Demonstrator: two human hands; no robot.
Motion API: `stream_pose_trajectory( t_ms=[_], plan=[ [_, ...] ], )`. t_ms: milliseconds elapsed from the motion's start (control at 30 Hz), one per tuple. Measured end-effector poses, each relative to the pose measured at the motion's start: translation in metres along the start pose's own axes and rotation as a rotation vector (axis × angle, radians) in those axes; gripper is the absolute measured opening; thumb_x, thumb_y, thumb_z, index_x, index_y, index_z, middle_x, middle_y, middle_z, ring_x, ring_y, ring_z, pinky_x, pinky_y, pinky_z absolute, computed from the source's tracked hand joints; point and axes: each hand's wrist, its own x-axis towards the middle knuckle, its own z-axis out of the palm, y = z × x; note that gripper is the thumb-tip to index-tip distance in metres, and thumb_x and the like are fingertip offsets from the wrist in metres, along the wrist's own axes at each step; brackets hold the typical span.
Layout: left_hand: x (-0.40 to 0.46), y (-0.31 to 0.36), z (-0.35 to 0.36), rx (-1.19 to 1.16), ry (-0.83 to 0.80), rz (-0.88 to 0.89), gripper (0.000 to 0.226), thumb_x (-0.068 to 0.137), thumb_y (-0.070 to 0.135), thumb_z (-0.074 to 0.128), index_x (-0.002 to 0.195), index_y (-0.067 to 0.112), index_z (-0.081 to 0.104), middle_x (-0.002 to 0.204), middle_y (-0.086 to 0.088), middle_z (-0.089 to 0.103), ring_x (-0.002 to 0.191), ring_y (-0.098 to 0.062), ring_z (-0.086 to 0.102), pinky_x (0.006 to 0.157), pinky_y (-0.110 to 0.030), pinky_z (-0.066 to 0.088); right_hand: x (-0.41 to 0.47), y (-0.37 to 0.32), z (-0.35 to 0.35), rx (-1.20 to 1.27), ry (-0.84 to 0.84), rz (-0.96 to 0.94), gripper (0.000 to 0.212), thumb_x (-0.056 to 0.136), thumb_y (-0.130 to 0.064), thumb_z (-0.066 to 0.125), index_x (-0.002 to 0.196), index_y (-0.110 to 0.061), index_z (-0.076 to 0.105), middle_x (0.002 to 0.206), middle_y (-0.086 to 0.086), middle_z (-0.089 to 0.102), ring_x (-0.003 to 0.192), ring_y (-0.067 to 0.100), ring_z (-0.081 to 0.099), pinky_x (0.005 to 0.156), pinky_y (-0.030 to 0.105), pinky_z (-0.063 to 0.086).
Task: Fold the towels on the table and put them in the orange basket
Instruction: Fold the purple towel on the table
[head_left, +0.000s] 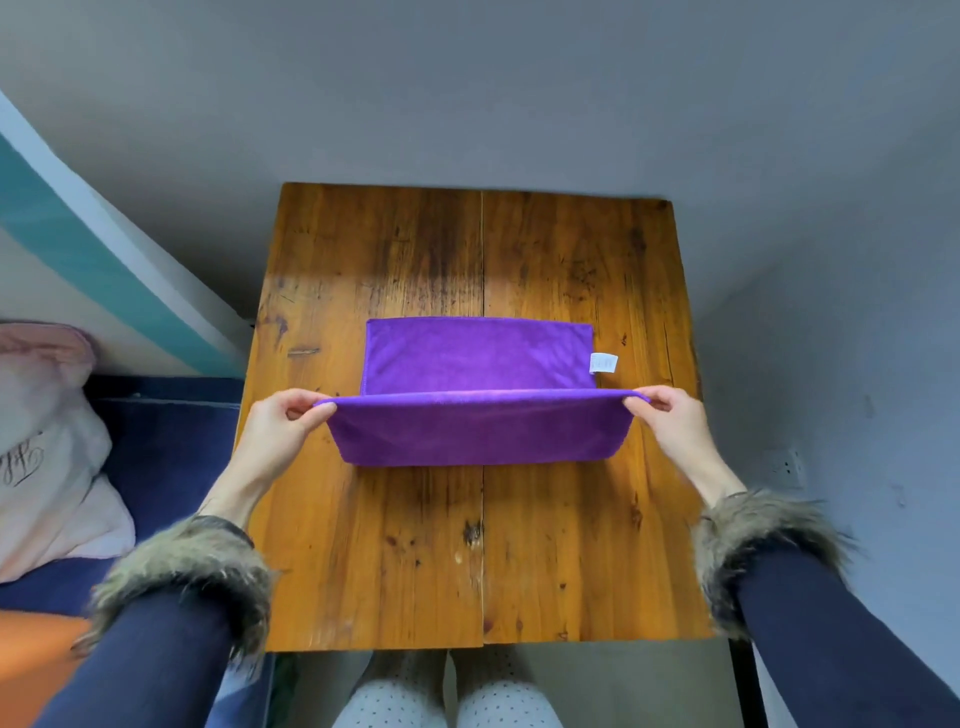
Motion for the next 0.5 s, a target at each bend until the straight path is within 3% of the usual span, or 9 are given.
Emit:
stream_pose_trajectory(
  t_ms=[133, 267, 367, 500],
  plan=[
    [0.045, 0.013, 0.007, -0.083, 0.066, -0.008, 0.007, 0.087, 0.018, 0.065, 0.092, 0.014, 0.066, 0.090, 0.000, 0.064, 0.089, -0.014, 0.057, 0.076, -0.023, 0.042, 0.043, -0.010, 0.012, 0.169, -0.013, 0.050, 0.007, 0.088, -0.006, 0.060, 0.092, -0.007, 0.064, 0.091, 0.009, 0.065, 0.087, 0.019, 0.059, 0.085, 0.035, 0.048],
    [0.087, 0.024, 0.019, -0.148, 0.081, -0.005, 0.010, 0.088, 0.014, 0.063, 0.097, 0.011, 0.065, 0.084, 0.004, 0.063, 0.080, -0.006, 0.057, 0.082, -0.028, 0.044, 0.079, -0.021, 0.021, 0.264, 0.045, 0.061, 0.003, 0.088, -0.007, 0.061, 0.087, -0.009, 0.064, 0.084, 0.007, 0.064, 0.078, 0.015, 0.059, 0.078, 0.030, 0.048],
    [0.116, 0.025, 0.026, -0.139, 0.093, -0.002, 0.009, 0.087, 0.015, 0.063, 0.095, 0.012, 0.066, 0.086, -0.002, 0.065, 0.083, -0.011, 0.058, 0.083, -0.030, 0.045, 0.102, -0.023, 0.031, 0.299, 0.085, 0.069, 0.011, 0.088, -0.007, 0.061, 0.080, -0.015, 0.062, 0.079, 0.003, 0.063, 0.075, 0.014, 0.058, 0.074, 0.029, 0.049],
    [0.152, 0.018, 0.041, -0.091, 0.097, -0.045, 0.012, 0.086, 0.015, 0.065, 0.096, 0.008, 0.068, 0.076, 0.003, 0.063, 0.070, -0.006, 0.055, 0.074, -0.025, 0.040, 0.128, -0.017, 0.048, 0.247, 0.113, 0.103, 0.003, 0.089, -0.009, 0.059, 0.087, -0.011, 0.061, 0.077, 0.003, 0.062, 0.068, 0.011, 0.057, 0.045, 0.014, 0.046]
  ],
)
